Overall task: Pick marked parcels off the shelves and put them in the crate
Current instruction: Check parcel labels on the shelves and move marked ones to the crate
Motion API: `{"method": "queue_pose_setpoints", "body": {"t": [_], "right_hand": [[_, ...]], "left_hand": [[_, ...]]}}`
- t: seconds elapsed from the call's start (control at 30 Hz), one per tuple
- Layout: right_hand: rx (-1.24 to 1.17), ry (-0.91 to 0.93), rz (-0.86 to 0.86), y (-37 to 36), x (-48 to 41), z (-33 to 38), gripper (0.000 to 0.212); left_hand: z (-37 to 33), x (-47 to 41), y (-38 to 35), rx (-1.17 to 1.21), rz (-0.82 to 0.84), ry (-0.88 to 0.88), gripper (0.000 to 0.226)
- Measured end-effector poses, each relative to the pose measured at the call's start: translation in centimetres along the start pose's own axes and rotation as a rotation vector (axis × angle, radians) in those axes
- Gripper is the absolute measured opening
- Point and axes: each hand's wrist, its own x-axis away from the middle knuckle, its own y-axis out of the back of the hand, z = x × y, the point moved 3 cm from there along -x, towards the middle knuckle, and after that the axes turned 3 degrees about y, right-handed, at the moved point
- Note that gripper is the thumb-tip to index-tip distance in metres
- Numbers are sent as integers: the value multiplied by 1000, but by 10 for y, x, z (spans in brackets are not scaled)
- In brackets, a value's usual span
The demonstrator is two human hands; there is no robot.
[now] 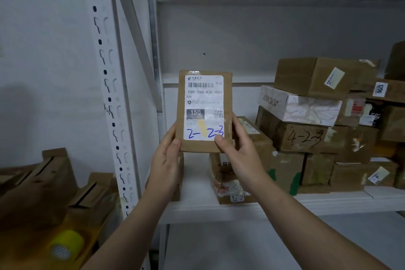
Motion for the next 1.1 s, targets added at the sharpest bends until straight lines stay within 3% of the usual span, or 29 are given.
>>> {"method": "queue_pose_setpoints", "body": {"t": [0.47,0.7,0.83,0.93,1.1], "right_hand": [[-11,39,9,-16,6,0,60],[-22,0,16,-26,8,-4,55],[3,-51,4,-36,5,-23,49],[32,-135,40,-50,-4,-41,40],[-75,-289,-13,-66,-25,-66,42]], "left_hand": [[6,12,18,14,-20,-8,41],[9,14,28,-111,-59,-57,36],[15,12,37,-246,2,-39,44],[22,4,40,-546,80,-101,55],[26,-21,47,-869,50,-128,47]]}}
